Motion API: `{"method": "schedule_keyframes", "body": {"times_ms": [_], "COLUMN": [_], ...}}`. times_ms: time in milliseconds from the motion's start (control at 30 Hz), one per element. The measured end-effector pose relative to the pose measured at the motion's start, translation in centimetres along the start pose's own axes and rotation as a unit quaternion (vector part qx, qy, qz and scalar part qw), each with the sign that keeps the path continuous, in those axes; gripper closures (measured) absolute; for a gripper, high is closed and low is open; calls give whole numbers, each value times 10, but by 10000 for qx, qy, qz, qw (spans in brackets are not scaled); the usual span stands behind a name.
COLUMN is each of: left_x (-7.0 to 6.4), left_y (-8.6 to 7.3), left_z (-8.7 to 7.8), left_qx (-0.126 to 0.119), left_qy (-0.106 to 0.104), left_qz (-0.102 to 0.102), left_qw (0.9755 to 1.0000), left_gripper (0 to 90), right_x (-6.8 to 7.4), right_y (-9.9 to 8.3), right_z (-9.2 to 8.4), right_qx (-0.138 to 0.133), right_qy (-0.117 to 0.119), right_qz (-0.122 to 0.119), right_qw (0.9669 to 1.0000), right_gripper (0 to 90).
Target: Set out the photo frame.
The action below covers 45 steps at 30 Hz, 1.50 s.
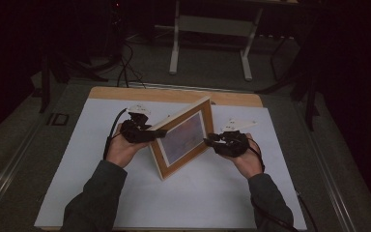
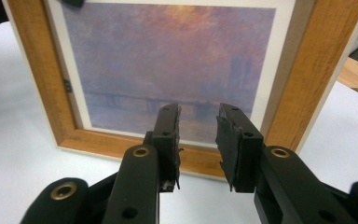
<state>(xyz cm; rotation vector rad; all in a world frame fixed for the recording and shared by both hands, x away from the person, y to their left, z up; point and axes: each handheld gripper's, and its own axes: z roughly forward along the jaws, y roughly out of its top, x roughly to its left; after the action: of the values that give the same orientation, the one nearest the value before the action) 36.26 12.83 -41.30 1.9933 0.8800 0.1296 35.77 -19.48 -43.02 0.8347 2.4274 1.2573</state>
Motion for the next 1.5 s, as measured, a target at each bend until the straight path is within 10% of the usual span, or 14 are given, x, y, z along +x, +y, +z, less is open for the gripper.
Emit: {"method": "schedule_keyframes", "body": {"times_ms": [1500], "left_x": [0], "left_y": [1], "left_z": [-3], "left_qx": [171], "left_qy": [-526], "left_qz": [565], "left_qw": [9969], "left_gripper": [776], "right_x": [-37], "right_y": [7], "right_z": [-14], "right_qx": [-63], "right_qy": [-446], "right_qz": [366], "right_qw": [9983], "right_gripper": [559]}}
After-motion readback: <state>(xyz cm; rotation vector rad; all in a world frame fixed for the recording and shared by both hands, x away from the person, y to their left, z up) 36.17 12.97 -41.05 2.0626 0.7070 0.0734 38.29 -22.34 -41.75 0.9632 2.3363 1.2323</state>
